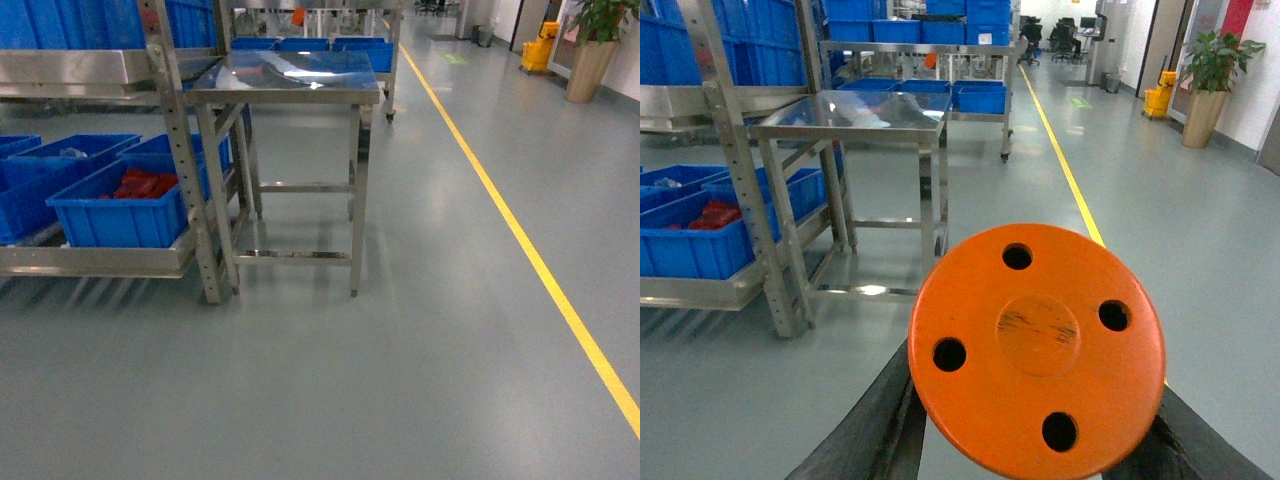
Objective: Sort blue parts and orange caps into right shelf containers
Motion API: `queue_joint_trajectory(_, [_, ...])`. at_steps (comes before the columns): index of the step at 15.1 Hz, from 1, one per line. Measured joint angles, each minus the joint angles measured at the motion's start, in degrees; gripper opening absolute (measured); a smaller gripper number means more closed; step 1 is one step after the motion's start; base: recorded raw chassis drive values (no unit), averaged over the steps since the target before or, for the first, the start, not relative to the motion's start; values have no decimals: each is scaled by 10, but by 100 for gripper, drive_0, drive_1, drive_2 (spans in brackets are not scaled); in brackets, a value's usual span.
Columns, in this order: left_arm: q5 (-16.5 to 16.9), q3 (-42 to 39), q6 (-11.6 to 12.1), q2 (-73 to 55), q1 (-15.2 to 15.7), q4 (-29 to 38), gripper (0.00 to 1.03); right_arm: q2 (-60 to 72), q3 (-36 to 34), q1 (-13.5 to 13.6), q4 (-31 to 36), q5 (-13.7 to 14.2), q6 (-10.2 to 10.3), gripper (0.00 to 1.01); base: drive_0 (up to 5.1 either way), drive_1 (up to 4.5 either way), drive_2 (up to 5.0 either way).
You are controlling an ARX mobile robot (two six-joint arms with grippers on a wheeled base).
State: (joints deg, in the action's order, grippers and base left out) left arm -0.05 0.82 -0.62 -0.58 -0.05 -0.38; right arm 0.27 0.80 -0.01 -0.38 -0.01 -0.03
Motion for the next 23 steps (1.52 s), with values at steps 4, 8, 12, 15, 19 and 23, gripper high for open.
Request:
queue_joint_trajectory(4, [1, 0, 0, 0, 0, 1, 43, 0, 0, 0, 1, 0, 0, 42, -2, 424, -428])
queue_joint_trajectory(8, [0, 0, 0, 0, 0, 0, 43, 0, 0, 0, 0, 0, 0, 42, -1, 424, -427])
queue_joint_trajectory(12, [0, 0, 0, 0, 0, 0, 43, 0, 0, 0, -2, 0, 0, 42, -1, 424, -427])
queue_joint_trajectory(15, [0, 0, 0, 0, 0, 1, 43, 0, 0, 0, 1, 0, 0, 42, -1, 424, -427])
queue_joint_trajectory(19, [-1, 0, 0, 0, 0, 1, 43, 0, 0, 0, 2, 0, 0, 42, -1, 424, -427])
queue_joint_trajectory(23, [0, 0, 0, 0, 0, 0, 43, 0, 0, 0, 0, 0, 0, 42, -1, 318, -320])
